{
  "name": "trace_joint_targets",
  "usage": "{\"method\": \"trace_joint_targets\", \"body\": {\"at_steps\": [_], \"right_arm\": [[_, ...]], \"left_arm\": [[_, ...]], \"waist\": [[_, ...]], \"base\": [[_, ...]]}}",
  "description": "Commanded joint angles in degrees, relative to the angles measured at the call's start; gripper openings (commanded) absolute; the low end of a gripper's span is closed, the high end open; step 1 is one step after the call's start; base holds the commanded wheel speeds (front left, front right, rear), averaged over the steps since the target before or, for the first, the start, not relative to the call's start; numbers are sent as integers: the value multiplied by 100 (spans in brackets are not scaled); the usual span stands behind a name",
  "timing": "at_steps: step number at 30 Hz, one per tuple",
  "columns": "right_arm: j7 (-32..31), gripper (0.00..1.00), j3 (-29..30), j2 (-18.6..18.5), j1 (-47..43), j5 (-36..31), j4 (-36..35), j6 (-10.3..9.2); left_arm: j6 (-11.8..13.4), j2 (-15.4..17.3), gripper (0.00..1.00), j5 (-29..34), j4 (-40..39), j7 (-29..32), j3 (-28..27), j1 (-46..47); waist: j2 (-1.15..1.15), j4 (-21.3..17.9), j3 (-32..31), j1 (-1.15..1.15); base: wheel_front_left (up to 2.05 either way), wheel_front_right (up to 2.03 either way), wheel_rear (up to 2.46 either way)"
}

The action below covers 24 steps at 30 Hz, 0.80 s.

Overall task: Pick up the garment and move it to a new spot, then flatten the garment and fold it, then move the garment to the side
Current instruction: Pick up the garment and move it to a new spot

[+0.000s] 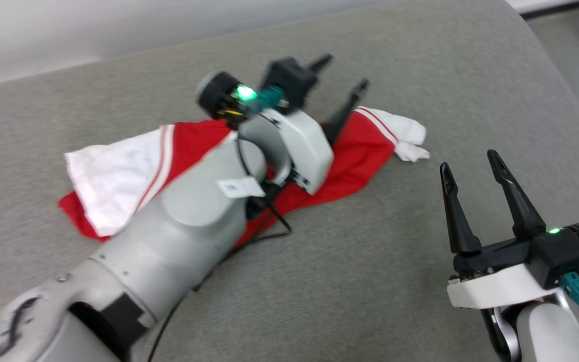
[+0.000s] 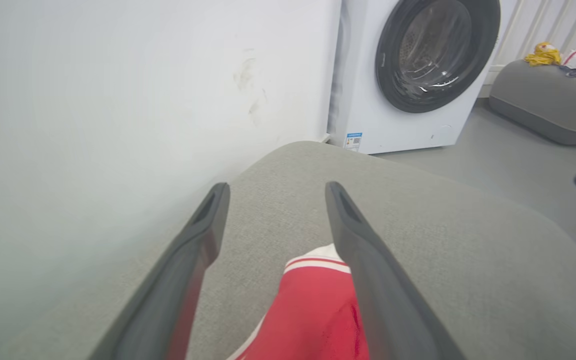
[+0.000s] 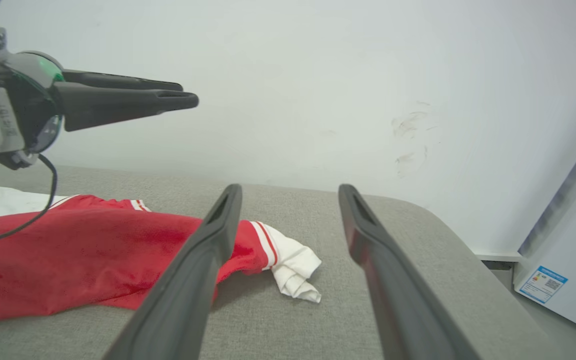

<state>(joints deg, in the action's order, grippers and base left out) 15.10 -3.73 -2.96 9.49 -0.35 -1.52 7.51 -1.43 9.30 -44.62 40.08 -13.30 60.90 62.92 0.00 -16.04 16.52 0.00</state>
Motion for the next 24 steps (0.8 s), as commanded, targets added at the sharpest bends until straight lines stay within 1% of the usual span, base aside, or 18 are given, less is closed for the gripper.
{"method": "trace_joint_targets", "body": {"at_steps": [1,3,4,7,10,13,16,19,24], "right_arm": [[9,100,8,14,-39,-69,11,-4],[9,100,58,13,-83,-144,16,-4],[9,100,128,12,-121,-219,5,-4],[9,100,197,14,-157,-332,5,-4],[9,100,240,13,-210,-402,-3,-4],[9,100,288,13,-261,-457,-2,-4],[9,100,318,13,-296,-469,4,-4],[9,100,317,14,-372,-482,3,-4],[9,100,304,13,-422,-478,-25,-4]], "left_arm": [[61,109,100,22,8,-80,-107,77],[149,286,100,80,-50,-155,-278,46],[248,515,100,169,-174,-187,-483,-52],[430,909,100,367,-668,-197,-988,-309],[577,1349,100,649,-1268,-188,-1482,-821],[753,1680,100,896,-1854,-189,-1984,-1440],[881,1889,100,1082,-2428,-189,-2380,-2170],[996,2008,100,1255,-2945,-190,-2709,-2891],[1117,1997,100,1477,-3663,-190,-3132,-4031]], "waist": [[0,275,-221,0],[0,464,-342,0],[0,663,-457,0],[0,928,-596,0],[0,1136,-721,0],[0,1318,-840,0],[0,1453,-938,0],[0,1540,-1016,0],[0,1601,-1085,0]], "base": [[0,0,0],[0,0,0],[0,0,0],[0,0,0],[0,0,0],[0,0,0],[0,0,0],[0,0,0],[0,0,0]]}}
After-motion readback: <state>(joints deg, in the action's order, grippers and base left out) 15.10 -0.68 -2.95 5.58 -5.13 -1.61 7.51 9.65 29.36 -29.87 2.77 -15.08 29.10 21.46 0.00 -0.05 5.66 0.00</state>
